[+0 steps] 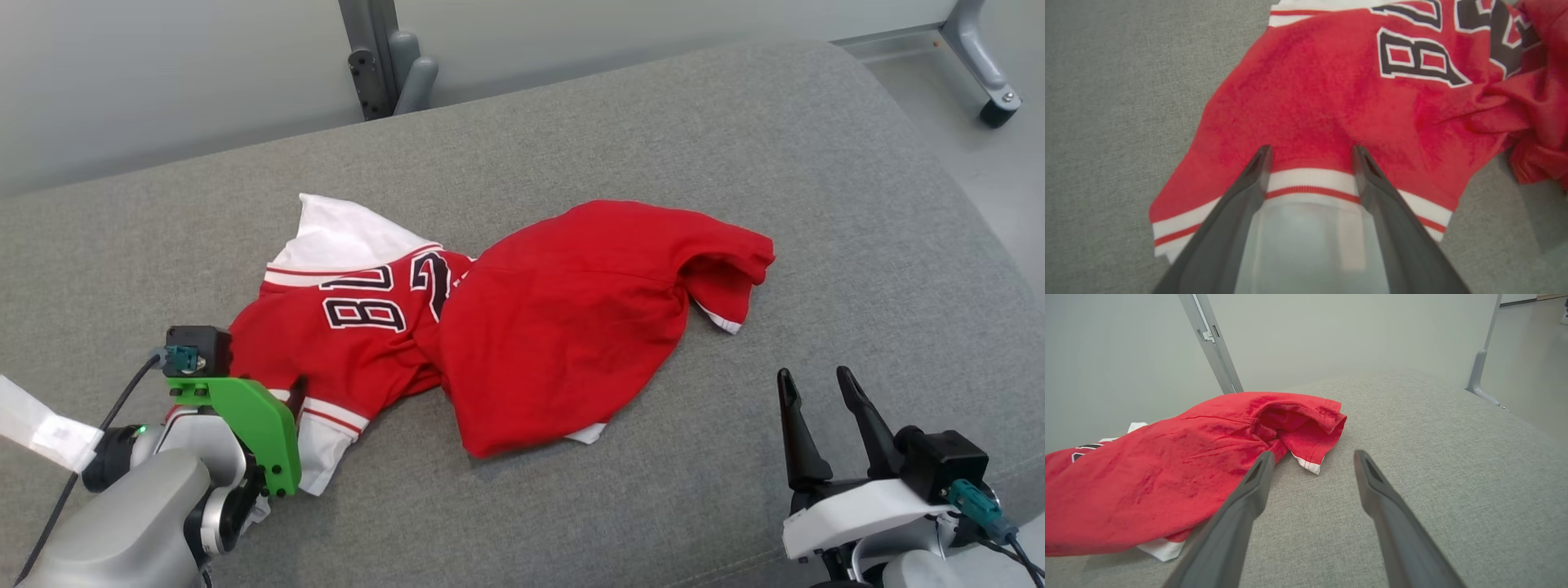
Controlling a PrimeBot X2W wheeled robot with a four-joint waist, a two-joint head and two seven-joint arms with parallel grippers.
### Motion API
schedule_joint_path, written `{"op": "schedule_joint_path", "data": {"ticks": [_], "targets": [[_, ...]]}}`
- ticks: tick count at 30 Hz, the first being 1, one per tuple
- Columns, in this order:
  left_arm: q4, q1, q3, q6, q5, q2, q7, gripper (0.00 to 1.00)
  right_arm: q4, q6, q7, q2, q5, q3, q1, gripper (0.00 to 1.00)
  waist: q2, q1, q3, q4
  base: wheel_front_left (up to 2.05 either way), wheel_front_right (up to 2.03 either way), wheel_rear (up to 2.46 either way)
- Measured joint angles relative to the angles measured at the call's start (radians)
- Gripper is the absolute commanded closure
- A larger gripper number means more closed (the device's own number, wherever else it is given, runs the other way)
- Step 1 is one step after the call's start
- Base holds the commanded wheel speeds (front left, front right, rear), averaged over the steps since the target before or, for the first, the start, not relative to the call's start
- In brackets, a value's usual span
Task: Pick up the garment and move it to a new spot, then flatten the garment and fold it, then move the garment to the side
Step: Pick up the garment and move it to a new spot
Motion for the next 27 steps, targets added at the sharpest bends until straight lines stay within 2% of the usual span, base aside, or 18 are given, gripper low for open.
{"op": "schedule_joint_path", "data": {"ticks": [5,6,10,14,17,21,27], "targets": [[0.064,-0.031,-0.030,0.000,0.026,0.000,0.030,0.00,0.001,0.000,0.000,0.000,0.002,0.004,-0.019,0.00,0.0000,0.0000,0.029,0.001,0.00,0.00,0.00],[0.077,-0.030,-0.031,-0.005,0.025,-0.002,0.034,1.00,0.002,0.000,0.000,0.000,0.003,0.006,-0.020,0.00,-0.0001,0.0000,0.033,-0.001,0.00,0.00,0.00],[0.105,-0.029,-0.026,-0.057,0.003,-0.014,0.035,1.00,0.006,0.000,0.000,0.000,0.004,0.005,-0.025,0.00,0.0000,0.0000,0.038,-0.010,0.00,0.00,0.00],[0.073,-0.032,0.015,-0.075,-0.007,-0.011,-0.037,1.00,0.007,0.000,0.000,0.000,0.004,-0.013,-0.019,0.00,0.0000,0.0000,0.031,-0.004,0.00,0.00,0.00],[-0.003,-0.065,0.069,-0.069,-0.009,0.013,-0.106,1.00,0.011,0.000,0.000,0.000,0.004,-0.024,-0.012,0.00,-0.0001,0.0000,0.022,0.009,0.00,0.00,0.00],[-0.146,-0.119,0.145,-0.028,-0.014,0.095,-0.157,1.00,0.009,0.000,0.000,0.000,0.006,-0.022,-0.012,0.00,0.0000,0.0000,0.009,0.030,0.00,0.00,0.00],[-0.292,-0.191,0.252,0.054,-0.020,0.292,-0.137,1.00,0.007,0.000,0.000,0.000,0.015,-0.013,-0.012,0.00,0.0000,0.0000,0.004,0.054,0.00,0.00,0.00]]}}
